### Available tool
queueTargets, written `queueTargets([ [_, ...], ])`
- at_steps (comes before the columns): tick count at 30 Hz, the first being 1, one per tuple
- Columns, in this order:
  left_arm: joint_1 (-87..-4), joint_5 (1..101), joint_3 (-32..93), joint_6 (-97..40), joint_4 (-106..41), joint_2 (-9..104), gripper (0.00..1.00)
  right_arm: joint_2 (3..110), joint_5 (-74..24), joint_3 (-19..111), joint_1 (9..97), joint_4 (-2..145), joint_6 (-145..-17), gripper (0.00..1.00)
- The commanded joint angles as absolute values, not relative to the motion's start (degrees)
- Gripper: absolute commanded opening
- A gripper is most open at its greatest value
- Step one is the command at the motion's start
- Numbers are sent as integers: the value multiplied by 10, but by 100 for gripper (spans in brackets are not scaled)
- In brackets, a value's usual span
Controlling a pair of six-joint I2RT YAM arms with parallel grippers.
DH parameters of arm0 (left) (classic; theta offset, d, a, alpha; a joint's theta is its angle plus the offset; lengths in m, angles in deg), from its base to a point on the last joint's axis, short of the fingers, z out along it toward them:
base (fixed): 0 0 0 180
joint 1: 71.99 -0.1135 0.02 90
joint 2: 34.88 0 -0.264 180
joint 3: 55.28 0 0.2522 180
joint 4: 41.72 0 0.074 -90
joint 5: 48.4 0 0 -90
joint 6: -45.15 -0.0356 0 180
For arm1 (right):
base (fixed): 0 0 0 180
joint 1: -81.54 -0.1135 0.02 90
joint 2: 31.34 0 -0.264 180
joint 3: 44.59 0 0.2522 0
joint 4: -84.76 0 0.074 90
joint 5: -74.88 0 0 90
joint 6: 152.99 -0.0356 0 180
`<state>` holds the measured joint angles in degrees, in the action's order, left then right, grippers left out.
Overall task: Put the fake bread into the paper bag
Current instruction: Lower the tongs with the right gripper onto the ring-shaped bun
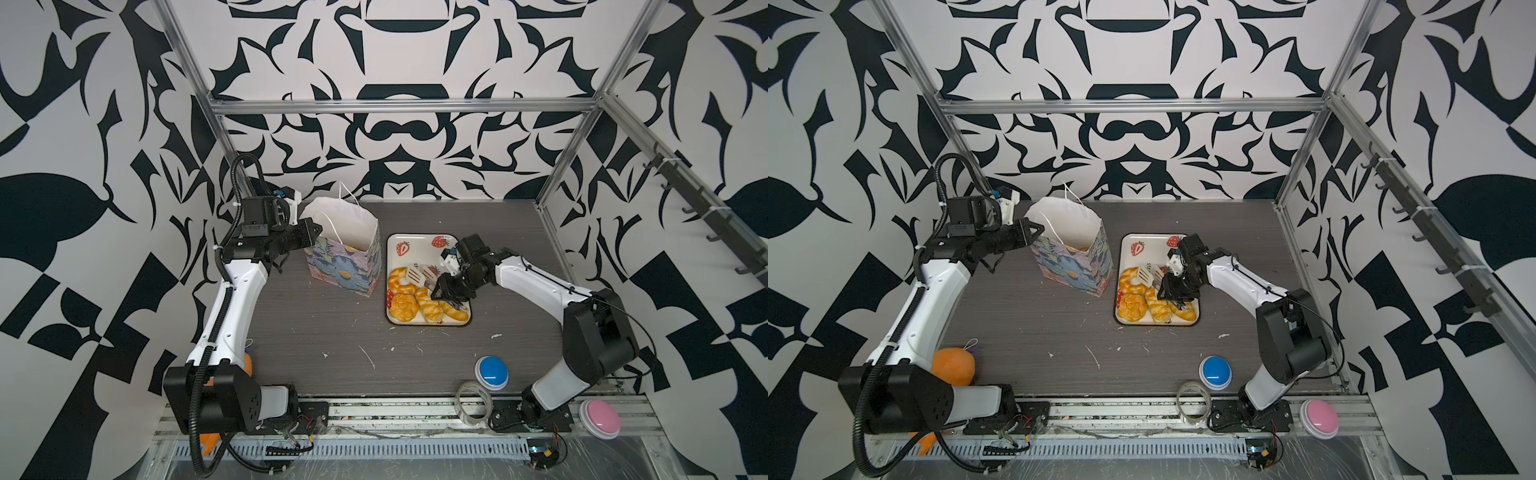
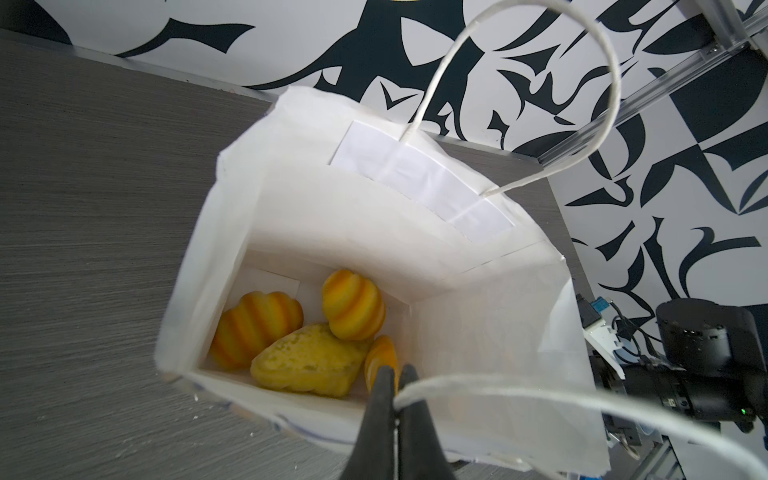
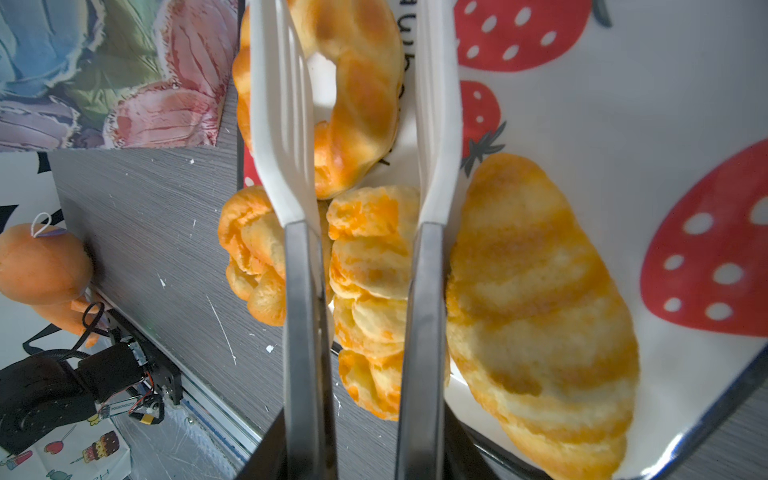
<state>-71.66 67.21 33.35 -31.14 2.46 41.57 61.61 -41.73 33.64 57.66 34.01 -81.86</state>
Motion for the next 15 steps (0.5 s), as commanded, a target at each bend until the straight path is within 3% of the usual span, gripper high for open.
queueTargets([
  [1, -718, 684, 324, -306, 23, 416, 2, 616, -401, 363, 568, 320, -803, 44],
  [15, -718, 688, 325, -305, 22, 417, 2, 638, -352, 410, 538, 276, -785, 41],
])
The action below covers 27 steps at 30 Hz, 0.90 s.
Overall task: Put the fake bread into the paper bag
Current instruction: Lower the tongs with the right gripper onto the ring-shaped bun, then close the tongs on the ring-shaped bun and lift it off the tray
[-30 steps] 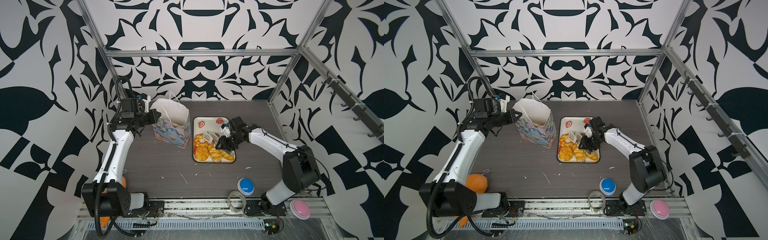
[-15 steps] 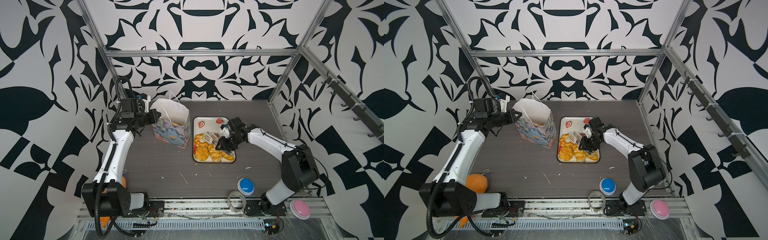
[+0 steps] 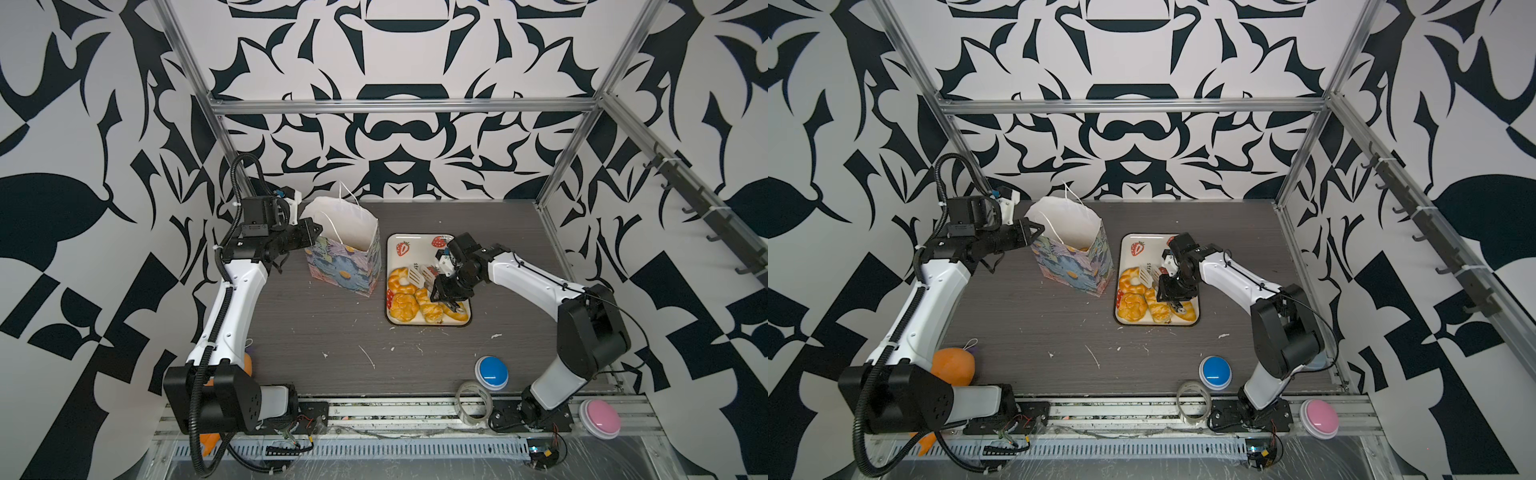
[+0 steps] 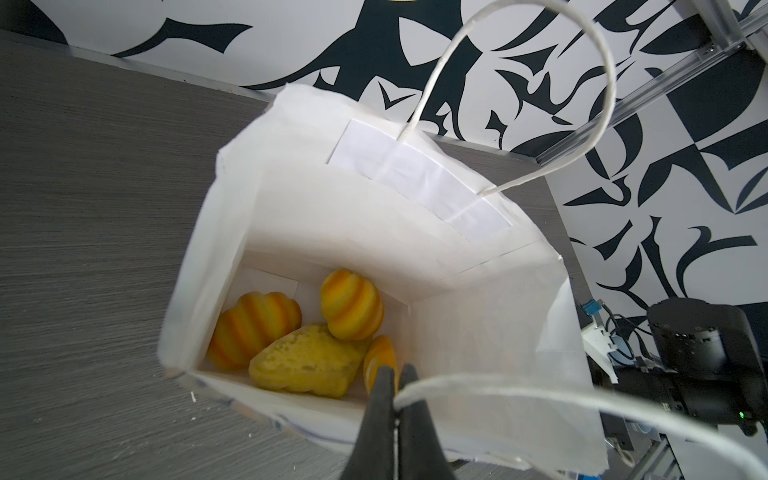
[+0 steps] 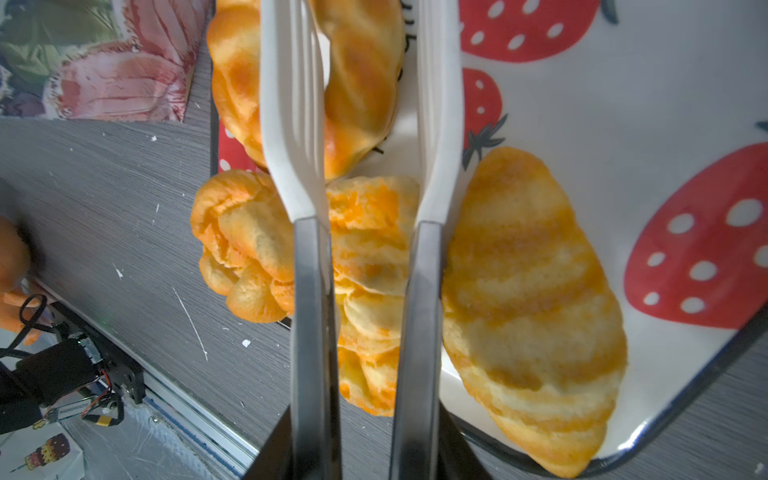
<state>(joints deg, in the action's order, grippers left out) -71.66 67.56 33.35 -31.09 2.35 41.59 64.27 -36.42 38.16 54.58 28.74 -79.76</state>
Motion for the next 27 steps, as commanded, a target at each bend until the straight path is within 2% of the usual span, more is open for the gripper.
queueTargets([
  [1, -718, 688, 324, -305, 22, 417, 2, 639, -351, 413, 536, 274, -785, 41],
  [13, -718, 687, 323, -305, 22, 413, 2, 652, -332, 440, 520, 255, -779, 40],
  [27, -718, 686, 323, -305, 22, 414, 2, 645, -324, 439, 519, 268, -785, 30],
])
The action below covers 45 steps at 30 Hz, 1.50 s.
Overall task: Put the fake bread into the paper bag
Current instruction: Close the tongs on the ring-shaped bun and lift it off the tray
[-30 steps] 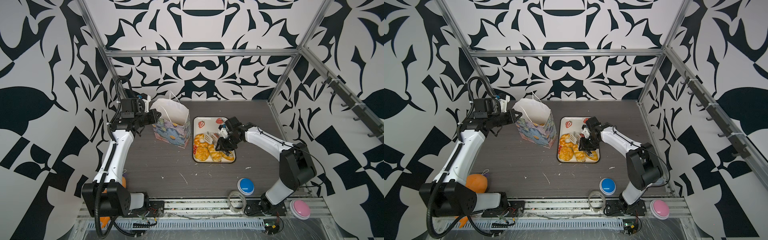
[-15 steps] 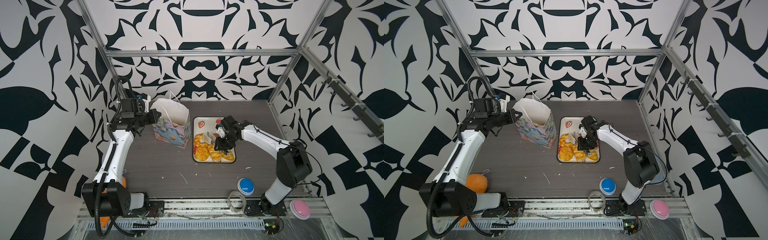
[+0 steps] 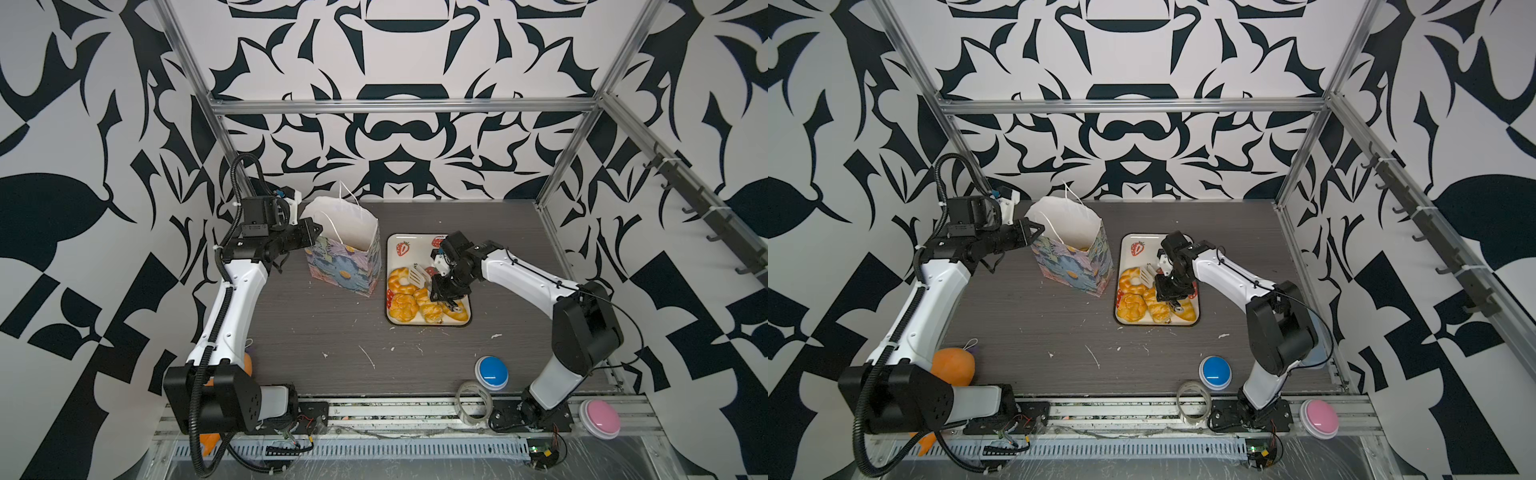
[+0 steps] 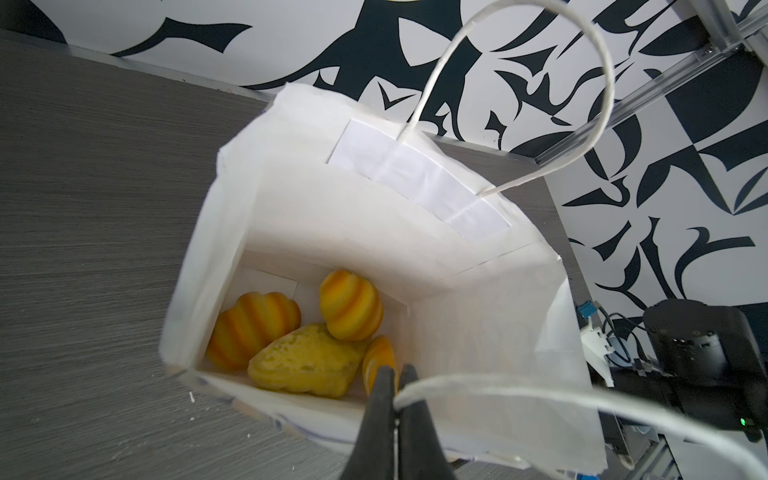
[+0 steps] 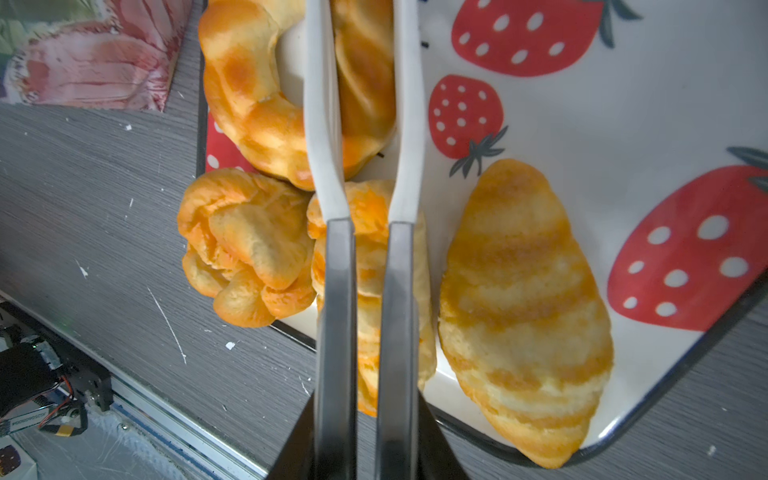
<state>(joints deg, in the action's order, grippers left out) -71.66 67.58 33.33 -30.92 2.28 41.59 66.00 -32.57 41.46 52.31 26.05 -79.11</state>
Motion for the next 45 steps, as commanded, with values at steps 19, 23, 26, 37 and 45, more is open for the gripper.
queueTargets([
  [19, -718, 686, 323, -305, 22, 414, 2, 628, -323, 452, 533, 306, -805, 27],
  [23, -718, 685, 322, -305, 21, 414, 2, 622, -326, 456, 545, 312, -808, 27],
  [26, -718, 685, 322, -305, 21, 413, 2, 616, -327, 457, 555, 313, -808, 27],
  [37, -718, 685, 322, -305, 22, 415, 2, 583, -331, 481, 600, 306, -800, 27],
  [45, -718, 684, 322, -305, 21, 415, 2, 587, -330, 567, 608, 278, -779, 27],
])
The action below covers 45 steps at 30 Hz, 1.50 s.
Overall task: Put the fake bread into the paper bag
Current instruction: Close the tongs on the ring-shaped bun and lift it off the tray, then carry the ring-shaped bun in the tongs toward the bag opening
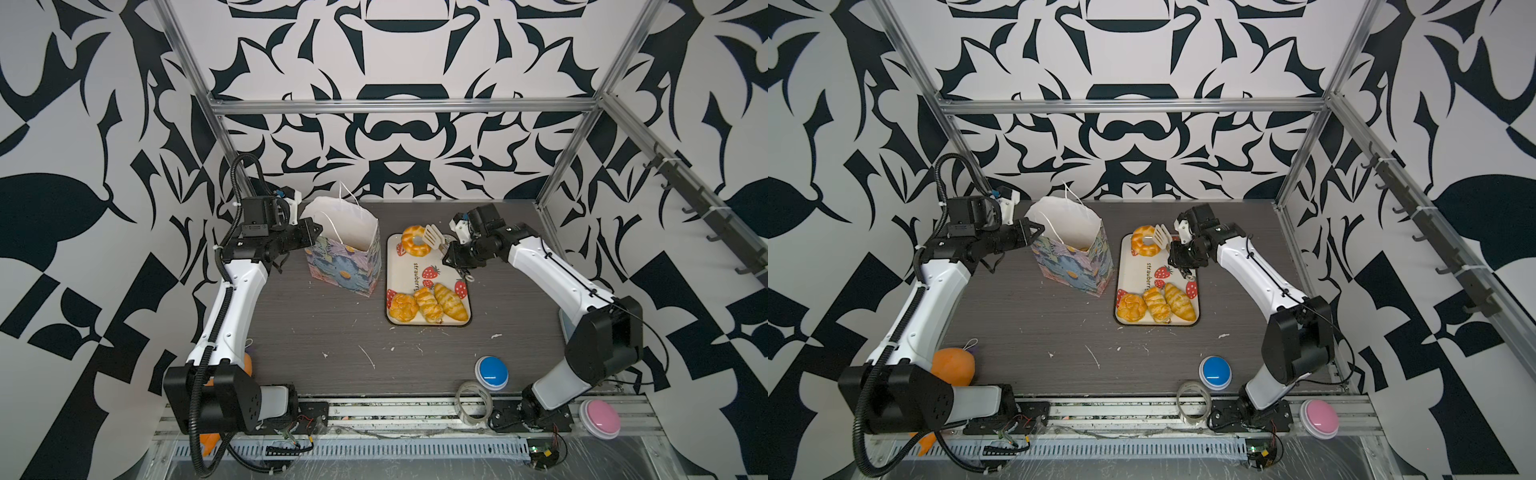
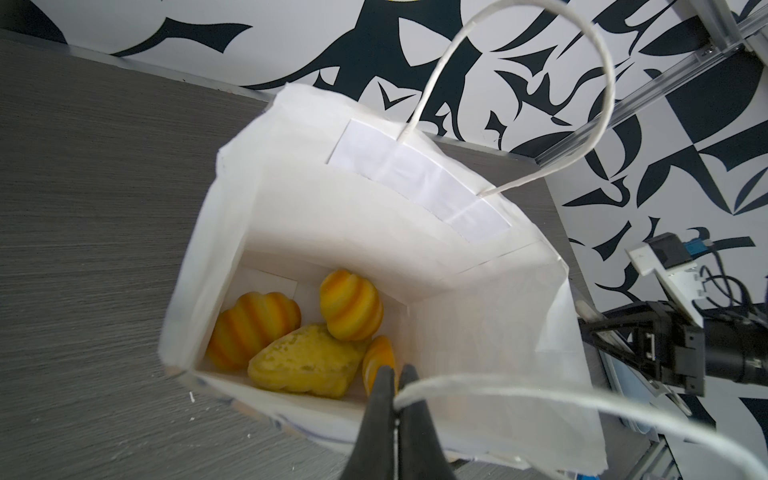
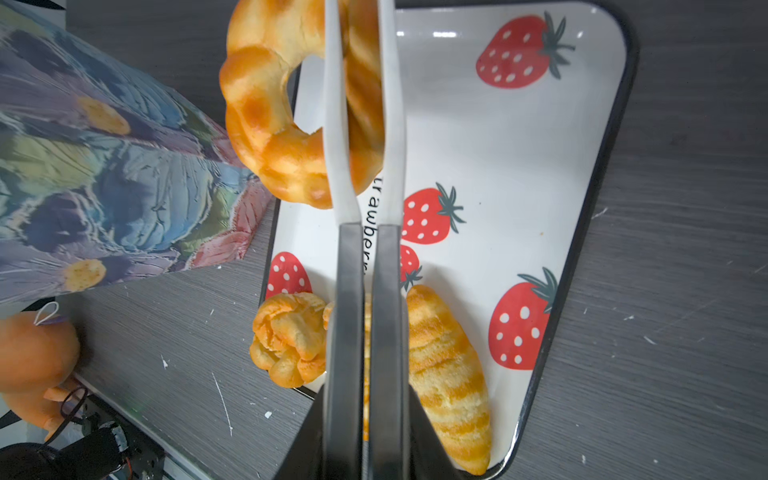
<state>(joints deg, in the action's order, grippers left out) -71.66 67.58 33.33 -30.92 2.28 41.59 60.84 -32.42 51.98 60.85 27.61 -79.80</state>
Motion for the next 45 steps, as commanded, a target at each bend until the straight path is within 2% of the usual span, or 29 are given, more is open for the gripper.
queueTargets([
  [1, -718, 684, 322, -305, 21, 414, 2, 587, -329, 578, 608, 276, -778, 27],
  [11, -718, 684, 322, -305, 21, 416, 1, 588, -396, 650, 607, 289, -794, 27],
  [17, -718, 684, 322, -305, 21, 416, 2, 568, -465, 655, 606, 337, -813, 27],
  [28, -718, 689, 323, -303, 21, 419, 2, 549, -529, 642, 588, 395, -823, 28],
  [45, -718, 691, 323, -303, 20, 418, 2, 596, -559, 680, 506, 417, -822, 29],
])
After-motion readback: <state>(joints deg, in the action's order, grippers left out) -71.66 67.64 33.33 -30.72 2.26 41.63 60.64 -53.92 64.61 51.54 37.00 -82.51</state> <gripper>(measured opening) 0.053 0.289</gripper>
